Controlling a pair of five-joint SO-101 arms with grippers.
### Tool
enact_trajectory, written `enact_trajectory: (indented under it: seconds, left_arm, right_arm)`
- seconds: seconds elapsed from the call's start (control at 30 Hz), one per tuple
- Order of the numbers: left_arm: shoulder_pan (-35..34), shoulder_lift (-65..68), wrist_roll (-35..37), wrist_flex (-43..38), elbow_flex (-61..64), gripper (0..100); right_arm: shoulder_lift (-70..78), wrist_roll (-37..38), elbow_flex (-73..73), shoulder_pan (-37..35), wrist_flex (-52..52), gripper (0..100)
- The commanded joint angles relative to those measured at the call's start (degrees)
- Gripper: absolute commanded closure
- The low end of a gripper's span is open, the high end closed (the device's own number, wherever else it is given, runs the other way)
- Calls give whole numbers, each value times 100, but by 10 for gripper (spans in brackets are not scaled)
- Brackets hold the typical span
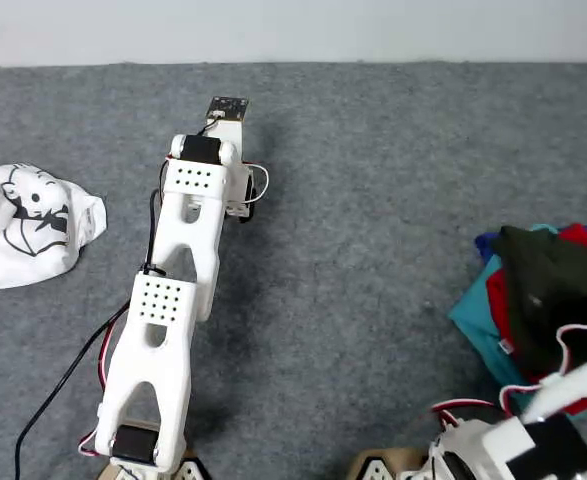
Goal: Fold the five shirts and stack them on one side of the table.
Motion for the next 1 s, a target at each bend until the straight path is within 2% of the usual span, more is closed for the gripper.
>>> enact_trajectory:
  seconds: [0.0, 0.1, 0.23, 0.53, 0.63, 0.83, 0.97]
  left_arm:
    - [-9, -35, 26, 70, -163, 881]
    - [-9, -35, 26, 70, -163, 881]
    - [-9, -35, 26, 70, -163, 881]
    - [-9, -35, 26, 70, -163, 881]
    - [-9, -35, 26, 70, -163, 881]
    - [-9, -35, 26, 70, -163, 881]
    - [-9, -35, 26, 105, -163, 881]
  right_arm:
    - [-92, 88, 229, 453, -110, 984]
    - [-92, 35, 290, 796, 22, 902]
    - [-92, -624, 255, 1174, 585, 764]
    - [-848, -1108, -334, 1086, 796, 757]
    - [-1235, -1116, -484, 444, 778, 757]
    - [-1182, -1116, 246, -1701, 400, 757]
    - [-1112, -1055, 1415, -2053, -400, 757]
